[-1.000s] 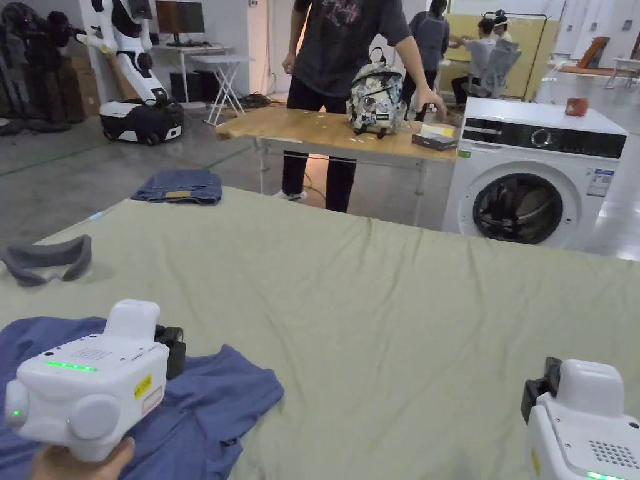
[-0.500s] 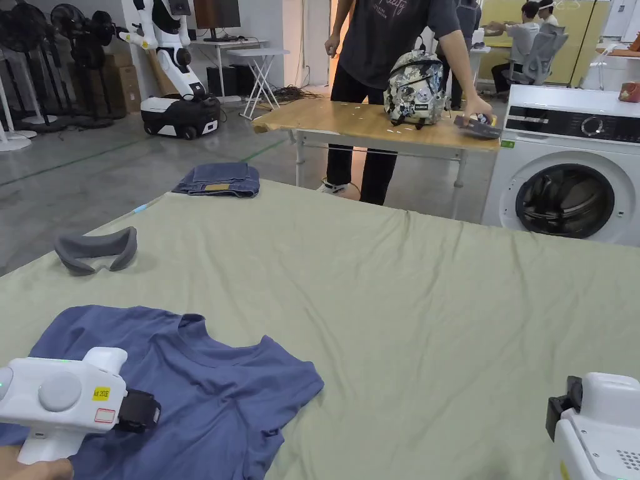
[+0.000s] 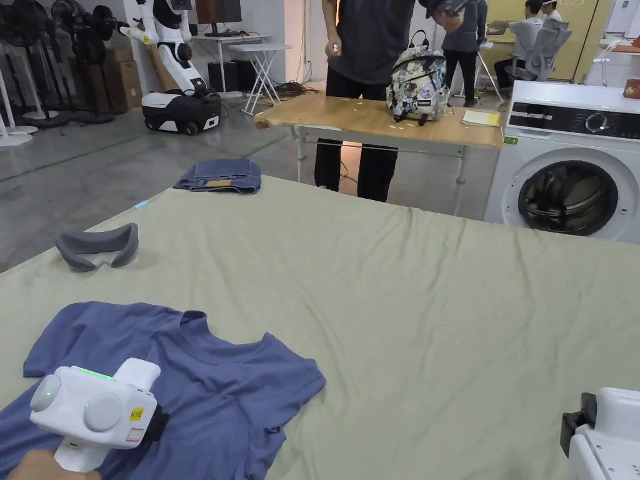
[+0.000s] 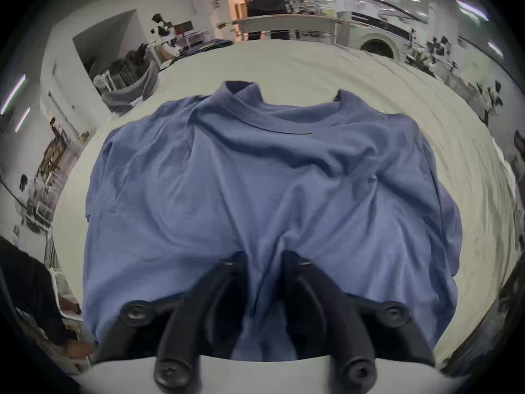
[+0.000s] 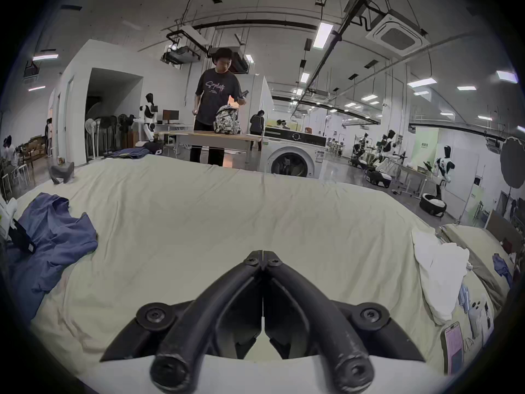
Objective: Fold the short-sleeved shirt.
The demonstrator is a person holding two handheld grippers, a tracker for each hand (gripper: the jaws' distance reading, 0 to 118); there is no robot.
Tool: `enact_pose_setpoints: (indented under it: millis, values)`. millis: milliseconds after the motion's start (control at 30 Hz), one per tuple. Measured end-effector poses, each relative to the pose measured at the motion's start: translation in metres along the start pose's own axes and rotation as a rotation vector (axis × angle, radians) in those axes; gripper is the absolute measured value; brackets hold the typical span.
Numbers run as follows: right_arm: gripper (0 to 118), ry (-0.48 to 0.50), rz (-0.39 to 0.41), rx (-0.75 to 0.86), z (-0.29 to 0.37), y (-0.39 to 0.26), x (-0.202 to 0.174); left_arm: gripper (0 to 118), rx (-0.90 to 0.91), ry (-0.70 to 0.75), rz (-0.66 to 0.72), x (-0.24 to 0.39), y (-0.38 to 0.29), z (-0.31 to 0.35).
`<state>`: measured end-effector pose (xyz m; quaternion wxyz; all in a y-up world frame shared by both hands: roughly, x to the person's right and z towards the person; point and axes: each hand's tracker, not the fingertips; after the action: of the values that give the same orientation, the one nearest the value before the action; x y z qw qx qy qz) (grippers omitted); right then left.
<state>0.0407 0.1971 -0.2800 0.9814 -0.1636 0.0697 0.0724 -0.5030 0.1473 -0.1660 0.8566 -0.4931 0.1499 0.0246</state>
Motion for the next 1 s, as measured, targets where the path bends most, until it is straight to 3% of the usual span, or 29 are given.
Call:
enact_pose_setpoints:
  millis: [200,300,433,567,1000]
  values:
    - [0,0.010,-0.006,-0.003,0.002,0.001,-0.003,12,0.043,-0.014,0.040,0.000,-0.012,0.001]
    - [0,0.011,-0.003,-0.005,0.003,-0.001,-0.004,0,0.053,-0.034,0.074,-0.006,-0.011,0.001]
    - [0,0.010,-0.001,-0.008,0.005,-0.001,-0.005,0,0.114,-0.049,0.085,-0.005,-0.013,0.018]
    - [0,0.007,-0.010,-0.012,0.004,-0.002,-0.004,0,0.243,-0.152,0.195,-0.012,-0.006,0.050]
    - [0,0.001,-0.038,0.006,0.014,0.007,0.009,0,0.572,-0.320,0.117,0.042,0.056,0.155]
